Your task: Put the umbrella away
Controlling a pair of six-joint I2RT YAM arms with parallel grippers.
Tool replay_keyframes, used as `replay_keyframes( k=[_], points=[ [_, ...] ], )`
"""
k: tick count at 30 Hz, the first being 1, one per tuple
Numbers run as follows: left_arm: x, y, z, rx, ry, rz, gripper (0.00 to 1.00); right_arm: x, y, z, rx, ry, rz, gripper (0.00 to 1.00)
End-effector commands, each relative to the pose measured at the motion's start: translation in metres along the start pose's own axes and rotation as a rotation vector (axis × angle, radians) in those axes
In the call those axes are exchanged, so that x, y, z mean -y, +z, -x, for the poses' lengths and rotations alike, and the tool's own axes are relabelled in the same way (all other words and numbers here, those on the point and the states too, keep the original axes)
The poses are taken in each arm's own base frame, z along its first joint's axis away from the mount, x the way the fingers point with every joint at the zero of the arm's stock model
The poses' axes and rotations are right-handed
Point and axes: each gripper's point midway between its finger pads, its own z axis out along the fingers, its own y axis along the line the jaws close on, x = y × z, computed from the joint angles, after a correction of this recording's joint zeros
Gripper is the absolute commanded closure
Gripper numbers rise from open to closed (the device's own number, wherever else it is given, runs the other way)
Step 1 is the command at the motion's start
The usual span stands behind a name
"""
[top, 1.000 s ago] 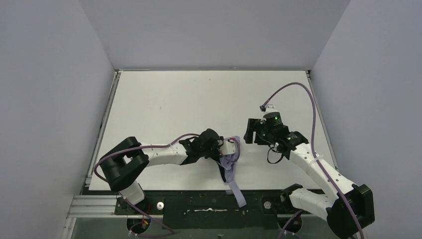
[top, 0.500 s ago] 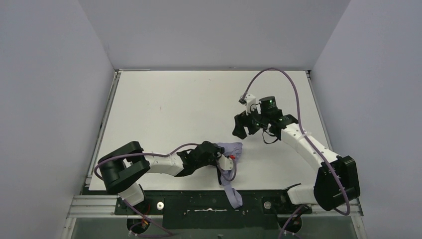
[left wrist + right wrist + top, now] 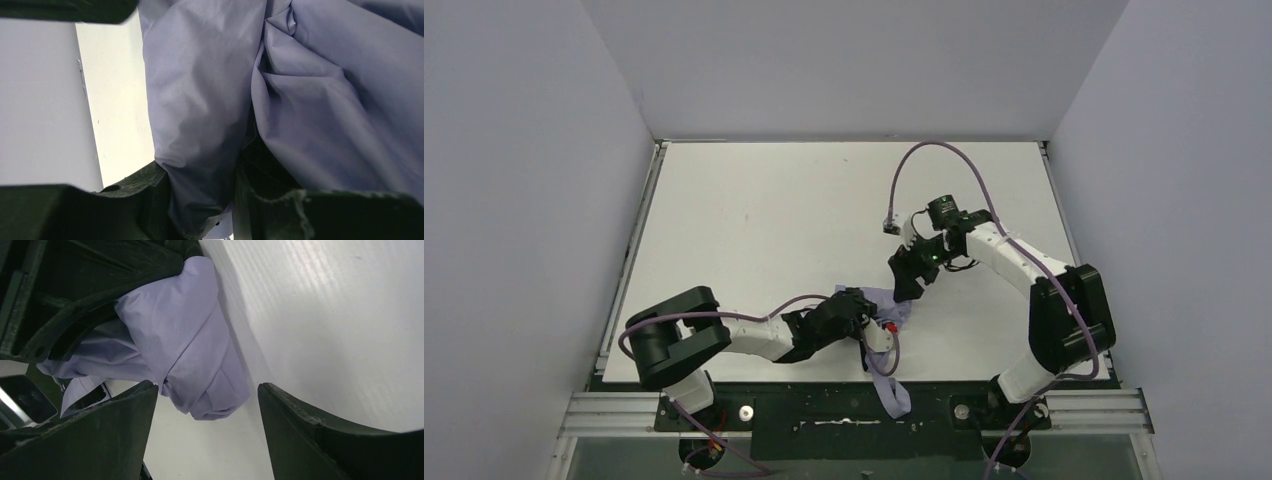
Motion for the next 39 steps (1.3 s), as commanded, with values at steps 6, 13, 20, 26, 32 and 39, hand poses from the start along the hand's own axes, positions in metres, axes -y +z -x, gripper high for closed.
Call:
replay_keyframes(
  k=[6,13,20,26,32,39],
  points=[
    [0.03,0.0,-0.008,-0.02,0.074,-0.086,1.0,-0.007,0.027,-0.002,-0.084,-0.052,0.078,0.27],
    [0.021,0.001,-0.005,-0.017,0.027,-0.034,1.0,0.004,0.04,-0.025,-0.197,-0.017,0.03,0.43],
    [-0.016,-0.009,0.01,-0.002,-0.119,0.092,0.8,0.019,0.045,-0.041,-0.269,-0.019,-0.087,0.7],
    [-0.048,-0.042,0.029,0.073,-0.286,0.169,0.27,0.029,0.043,-0.034,-0.195,-0.052,-0.188,0.87],
    [-0.068,-0.107,0.043,0.171,-0.535,0.184,0.27,0.032,0.038,-0.025,-0.166,-0.138,-0.261,0.9],
    [-0.083,-0.174,0.022,0.233,-0.777,0.289,0.16,0.029,0.036,-0.03,-0.201,-0.27,-0.327,0.87]
  ],
)
